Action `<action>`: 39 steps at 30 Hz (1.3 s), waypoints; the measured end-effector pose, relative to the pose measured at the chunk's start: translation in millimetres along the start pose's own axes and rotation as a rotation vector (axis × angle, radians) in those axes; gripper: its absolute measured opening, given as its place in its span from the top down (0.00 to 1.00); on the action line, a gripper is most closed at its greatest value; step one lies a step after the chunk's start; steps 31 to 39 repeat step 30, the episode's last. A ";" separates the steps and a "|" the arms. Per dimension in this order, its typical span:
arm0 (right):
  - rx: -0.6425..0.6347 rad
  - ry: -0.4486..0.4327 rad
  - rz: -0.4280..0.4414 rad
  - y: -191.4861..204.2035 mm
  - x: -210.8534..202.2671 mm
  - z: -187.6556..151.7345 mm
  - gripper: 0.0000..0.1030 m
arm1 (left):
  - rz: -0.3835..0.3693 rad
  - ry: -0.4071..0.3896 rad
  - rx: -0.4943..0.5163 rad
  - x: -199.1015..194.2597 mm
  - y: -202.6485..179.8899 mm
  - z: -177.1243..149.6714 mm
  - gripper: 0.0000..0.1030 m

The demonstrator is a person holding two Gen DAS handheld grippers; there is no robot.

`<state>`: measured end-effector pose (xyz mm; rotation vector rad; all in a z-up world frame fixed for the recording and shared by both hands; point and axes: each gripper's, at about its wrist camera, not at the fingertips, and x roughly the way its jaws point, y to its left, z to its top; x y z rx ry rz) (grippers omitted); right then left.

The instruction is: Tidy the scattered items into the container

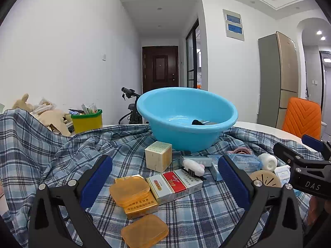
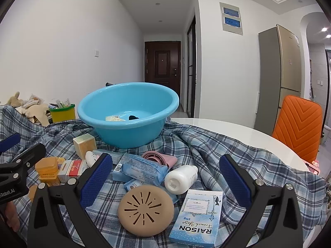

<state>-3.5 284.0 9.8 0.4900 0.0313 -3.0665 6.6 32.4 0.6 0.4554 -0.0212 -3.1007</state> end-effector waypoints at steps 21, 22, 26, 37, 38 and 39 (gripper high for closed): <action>0.000 0.000 -0.006 0.4 1.0 0.2 0.00 | 0.001 0.000 0.002 -0.2 -0.1 -0.1 0.00; 0.001 0.001 -0.008 0.9 1.1 0.1 0.00 | 0.001 -0.001 0.002 -0.2 0.0 -0.1 0.00; 0.000 0.001 -0.007 0.9 1.1 0.2 0.00 | 0.000 0.000 0.001 -0.3 -0.2 0.0 0.00; 0.002 -0.001 -0.010 0.8 1.0 -0.3 0.00 | 0.000 -0.001 0.001 -0.6 -1.1 0.1 0.00; 0.002 -0.001 -0.010 0.8 1.0 -0.3 0.00 | 0.000 -0.001 0.001 -0.6 -1.1 0.1 0.00; 0.002 -0.001 -0.010 0.8 1.0 -0.3 0.00 | 0.000 -0.001 0.001 -0.6 -1.1 0.1 0.00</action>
